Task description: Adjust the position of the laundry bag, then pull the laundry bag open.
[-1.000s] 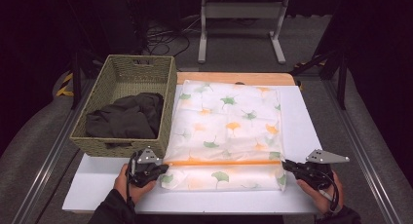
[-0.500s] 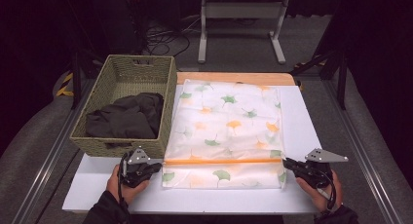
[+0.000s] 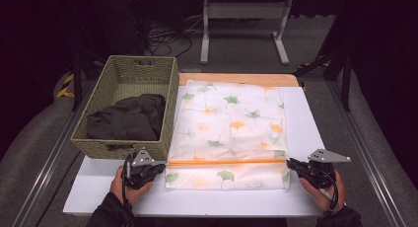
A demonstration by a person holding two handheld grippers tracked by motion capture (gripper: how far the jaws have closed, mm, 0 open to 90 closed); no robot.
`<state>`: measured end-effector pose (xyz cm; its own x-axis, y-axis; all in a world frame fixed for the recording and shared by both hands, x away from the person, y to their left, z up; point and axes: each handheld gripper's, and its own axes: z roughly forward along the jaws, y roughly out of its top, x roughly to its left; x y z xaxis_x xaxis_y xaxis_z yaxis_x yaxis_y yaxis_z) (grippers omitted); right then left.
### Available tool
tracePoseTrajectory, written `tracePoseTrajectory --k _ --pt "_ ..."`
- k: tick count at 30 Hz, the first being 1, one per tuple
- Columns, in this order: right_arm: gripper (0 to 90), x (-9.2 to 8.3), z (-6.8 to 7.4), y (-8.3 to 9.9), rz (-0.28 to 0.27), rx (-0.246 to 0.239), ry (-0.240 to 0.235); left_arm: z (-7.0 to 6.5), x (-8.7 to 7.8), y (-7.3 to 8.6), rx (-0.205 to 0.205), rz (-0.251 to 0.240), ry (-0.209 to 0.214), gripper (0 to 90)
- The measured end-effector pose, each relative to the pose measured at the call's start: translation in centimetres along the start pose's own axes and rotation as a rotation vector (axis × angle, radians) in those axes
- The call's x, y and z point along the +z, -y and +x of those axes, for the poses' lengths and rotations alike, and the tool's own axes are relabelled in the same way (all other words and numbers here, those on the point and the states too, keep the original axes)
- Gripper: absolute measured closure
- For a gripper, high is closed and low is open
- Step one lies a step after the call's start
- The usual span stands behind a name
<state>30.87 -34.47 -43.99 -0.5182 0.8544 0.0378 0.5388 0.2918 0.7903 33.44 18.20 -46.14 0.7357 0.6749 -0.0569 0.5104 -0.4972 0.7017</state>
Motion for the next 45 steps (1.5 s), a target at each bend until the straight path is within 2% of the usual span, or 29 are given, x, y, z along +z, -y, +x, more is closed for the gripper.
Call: tracePoseTrajectory --k 5,6,7,10,15,18,19,24,28,32,34,35,36,38,41,45 --pt "84.9 0.1 -0.2 -0.1 -0.002 0.004 0.008 0.1 0.0 -0.2 0.014 -0.003 -0.01 89.7" --pt "84.9 0.2 -0.3 -0.2 0.001 0.002 0.01 0.1 0.1 -0.2 0.0 -0.002 0.005 89.7" --pt "84.9 0.2 -0.4 -0.2 0.002 0.003 0.011 0.1 0.2 -0.3 0.012 0.001 -0.006 89.7" --pt "84.9 0.4 -0.6 -0.4 0.003 -0.001 0.022 0.0 0.4 -0.4 0.008 0.003 -0.006 89.7" --pt "84.6 0.7 -1.0 -0.4 0.005 0.016 0.024 -0.1 0.6 -0.5 0.02 -0.006 -0.011 89.6" --pt "84.5 0.7 -1.2 -0.5 0.008 0.022 0.028 -0.1 0.8 -0.7 0.011 -0.008 0.007 89.6" --pt "84.4 0.8 -1.2 -0.5 0.008 0.026 0.03 0.0 0.8 -0.7 0.022 -0.007 0.002 89.6" --pt "84.3 0.9 -1.3 -0.5 0.016 0.028 0.033 0.1 1.0 -0.8 0.012 -0.013 0.013 89.6" --pt "83.7 1.4 -1.5 -0.8 0.022 0.033 0.039 0.3 1.0 -0.8 0.014 -0.021 0.001 89.5" --pt "78.5 2.0 -1.7 -1.1 0.034 0.03 0.053 0.6 0.9 -0.6 0.004 -0.036 0.007 88.9" --pt "77.6 2.1 -1.8 -1.0 0.031 0.031 0.052 0.6 0.5 -0.3 0.014 -0.065 0.012 86.1" --pt "74.9 2.0 -1.9 -1.0 0.023 0.025 0.051 0.7 0.2 -0.2 0.025 -0.074 0.004 82.8" --pt "70.8 1.9 -1.9 -0.9 0.019 0.023 0.058 0.6 -0.2 0.0 0.015 -0.091 0.005 81.0" --pt "68.0 1.7 -1.8 -0.9 0.014 0.019 0.068 0.6 -0.6 0.2 0.023 -0.103 0.006 80.6" --pt "56.5 0.6 -1.7 -1.2 -0.023 0.006 0.103 0.3 -1.4 0.7 0.043 -0.109 -0.01 72.0" --pt "52.9 -0.7 -1.1 -2.1 -0.076 -0.037 0.131 -0.1 -2.0 1.6 0.019 -0.11 0.003 56.8"
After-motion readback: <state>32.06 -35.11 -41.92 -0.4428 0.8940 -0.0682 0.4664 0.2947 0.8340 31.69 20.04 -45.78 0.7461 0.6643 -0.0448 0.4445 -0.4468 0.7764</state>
